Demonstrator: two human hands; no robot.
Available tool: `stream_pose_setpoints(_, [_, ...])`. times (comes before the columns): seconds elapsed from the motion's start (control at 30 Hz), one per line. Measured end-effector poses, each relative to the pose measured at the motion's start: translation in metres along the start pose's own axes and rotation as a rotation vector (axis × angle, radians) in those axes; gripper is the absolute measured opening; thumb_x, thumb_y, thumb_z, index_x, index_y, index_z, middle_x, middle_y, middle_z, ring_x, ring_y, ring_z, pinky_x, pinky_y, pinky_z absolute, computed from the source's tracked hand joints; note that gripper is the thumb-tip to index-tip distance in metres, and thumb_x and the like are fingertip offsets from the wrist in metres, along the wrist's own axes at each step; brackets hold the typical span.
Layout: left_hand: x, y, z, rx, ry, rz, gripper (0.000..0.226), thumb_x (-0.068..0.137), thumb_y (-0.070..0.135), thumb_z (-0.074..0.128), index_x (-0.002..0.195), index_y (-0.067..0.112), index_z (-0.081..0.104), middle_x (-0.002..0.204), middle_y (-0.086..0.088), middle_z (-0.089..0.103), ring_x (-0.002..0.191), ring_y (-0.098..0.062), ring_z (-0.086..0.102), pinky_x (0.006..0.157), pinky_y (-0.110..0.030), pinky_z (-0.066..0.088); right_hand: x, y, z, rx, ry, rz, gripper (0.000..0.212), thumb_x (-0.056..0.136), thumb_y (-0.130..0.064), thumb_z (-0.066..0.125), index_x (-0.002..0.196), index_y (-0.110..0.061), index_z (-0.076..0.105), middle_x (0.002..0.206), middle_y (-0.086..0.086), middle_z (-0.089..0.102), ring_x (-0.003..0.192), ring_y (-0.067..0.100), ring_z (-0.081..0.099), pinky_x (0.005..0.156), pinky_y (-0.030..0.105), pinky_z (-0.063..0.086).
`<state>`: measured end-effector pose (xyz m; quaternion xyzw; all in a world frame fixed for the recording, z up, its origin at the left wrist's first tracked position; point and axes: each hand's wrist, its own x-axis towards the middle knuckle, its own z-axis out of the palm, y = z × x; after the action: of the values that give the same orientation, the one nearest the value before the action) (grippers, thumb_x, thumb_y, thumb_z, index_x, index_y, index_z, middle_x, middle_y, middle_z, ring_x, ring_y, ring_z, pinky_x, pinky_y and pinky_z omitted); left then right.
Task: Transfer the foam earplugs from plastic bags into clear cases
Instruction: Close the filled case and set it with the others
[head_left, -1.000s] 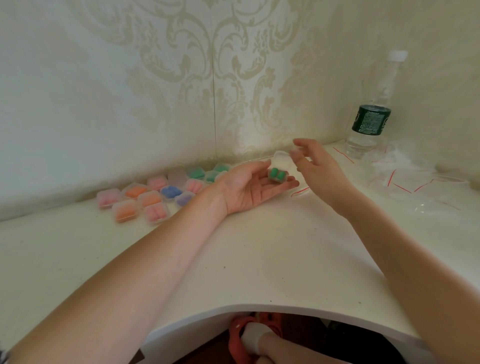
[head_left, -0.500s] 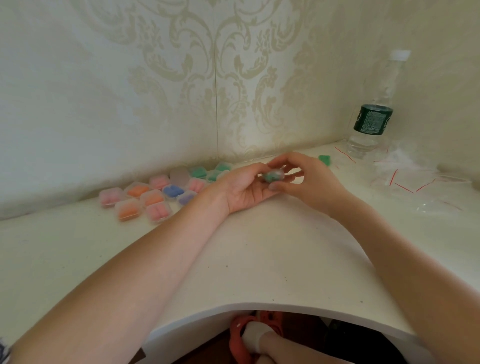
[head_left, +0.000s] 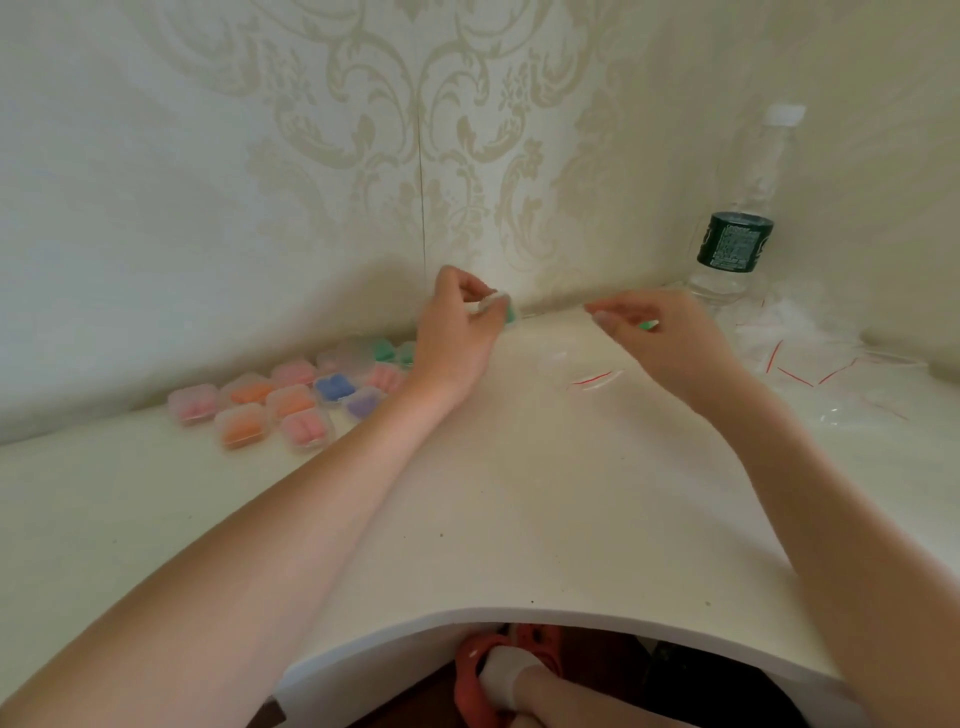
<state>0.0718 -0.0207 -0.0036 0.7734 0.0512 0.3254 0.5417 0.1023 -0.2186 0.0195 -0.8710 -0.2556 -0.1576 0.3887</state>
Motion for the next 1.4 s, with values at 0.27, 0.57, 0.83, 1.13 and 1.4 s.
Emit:
stream_pose_setpoints(0.27, [-0.010, -0.016, 0.008, 0.695, -0.175, 0.378, 0.017, 0.092, 0.013, 0.044, 0.102, 0.015, 0.058, 0.094, -0.006, 0.064, 0.096, -0.025, 0.052, 0.078, -0.044, 0.049, -0.004, 0.004, 0.019, -0.219, -0.298, 0.074, 0.012, 0.081, -0.029, 0.073, 0.093, -0.028, 0.075, 0.092, -0.010, 0.067, 0.082, 0.009, 0.056, 0.073, 0.023, 0.041])
stream_pose_setpoints(0.57, [-0.008, -0.018, 0.007, 0.894, -0.142, 0.462, 0.025, 0.094, 0.009, 0.043, 0.110, 0.005, 0.062, 0.116, -0.012, 0.063, 0.117, -0.031, 0.045, 0.094, -0.037, 0.034, 0.002, 0.019, 0.003, -0.190, -0.100, 0.052, 0.009, 0.086, -0.012, 0.065, 0.087, -0.018, 0.072, 0.078, -0.006, 0.062, 0.065, 0.004, 0.048, 0.062, 0.016, 0.038])
stream_pose_setpoints(0.83, [-0.022, 0.031, 0.079, 0.500, -0.420, 0.583, 0.062, 0.091, 0.011, 0.056, 0.148, 0.015, 0.030, 0.152, -0.006, 0.034, 0.136, -0.023, 0.037, 0.108, -0.034, 0.031, 0.002, 0.026, -0.023, -0.332, 0.397, 0.096, 0.034, 0.090, 0.000, 0.047, 0.110, -0.015, 0.071, 0.110, 0.004, 0.066, 0.109, 0.019, 0.049, 0.076, 0.028, 0.039])
stream_pose_setpoints(1.13, [-0.002, 0.033, 0.174, 0.825, -0.577, 0.529, 0.053, 0.097, 0.011, 0.035, 0.148, 0.005, 0.022, 0.158, -0.012, 0.017, 0.146, -0.024, 0.014, 0.116, -0.039, 0.015, -0.010, 0.086, -0.034, -0.616, 0.127, 0.704, 0.031, 0.094, -0.016, 0.039, 0.117, -0.013, 0.059, 0.117, 0.011, 0.063, 0.121, 0.027, 0.049, 0.114, 0.041, 0.015])
stream_pose_setpoints(1.4, [0.010, 0.018, 0.178, 0.774, -0.489, 0.406, 0.035, 0.086, -0.004, 0.038, 0.116, -0.002, 0.055, 0.132, -0.020, 0.050, 0.120, -0.035, 0.050, 0.096, -0.039, 0.038, -0.001, 0.078, -0.027, -0.643, 0.400, 0.518, 0.023, 0.092, -0.014, 0.041, 0.111, -0.016, 0.054, 0.110, 0.002, 0.061, 0.119, 0.025, 0.043, 0.114, 0.050, 0.007])
